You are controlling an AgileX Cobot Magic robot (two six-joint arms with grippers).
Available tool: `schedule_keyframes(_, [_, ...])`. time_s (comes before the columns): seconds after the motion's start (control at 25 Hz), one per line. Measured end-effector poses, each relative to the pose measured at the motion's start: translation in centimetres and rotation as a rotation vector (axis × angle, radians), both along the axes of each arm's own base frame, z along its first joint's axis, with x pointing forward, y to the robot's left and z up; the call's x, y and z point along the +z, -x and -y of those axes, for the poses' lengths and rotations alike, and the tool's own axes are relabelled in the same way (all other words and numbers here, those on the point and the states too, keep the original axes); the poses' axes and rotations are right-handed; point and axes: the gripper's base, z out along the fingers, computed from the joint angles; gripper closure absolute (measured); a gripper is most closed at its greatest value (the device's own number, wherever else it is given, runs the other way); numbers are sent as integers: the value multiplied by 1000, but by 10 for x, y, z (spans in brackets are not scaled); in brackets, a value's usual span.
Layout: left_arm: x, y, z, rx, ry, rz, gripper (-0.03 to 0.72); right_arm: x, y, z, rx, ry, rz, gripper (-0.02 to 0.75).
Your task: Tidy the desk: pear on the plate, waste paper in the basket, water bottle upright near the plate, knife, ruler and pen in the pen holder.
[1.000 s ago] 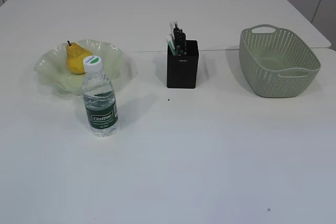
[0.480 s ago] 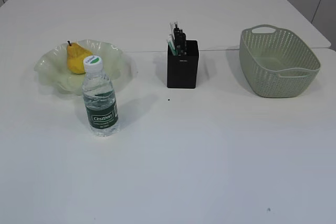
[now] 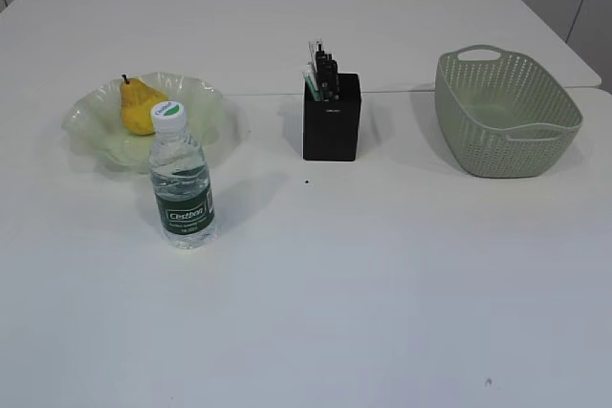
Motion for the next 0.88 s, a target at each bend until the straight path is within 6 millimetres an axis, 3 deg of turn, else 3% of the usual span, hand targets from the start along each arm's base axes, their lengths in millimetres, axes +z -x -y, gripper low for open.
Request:
schedule_keyframes(0.28, [0, 0, 1, -4, 5, 0, 160, 0, 2, -2, -136, 0, 0, 294])
schedule_keyframes(0.88, [0, -3, -7, 53, -69, 25, 160, 0, 3, -2, -149, 0, 0, 293])
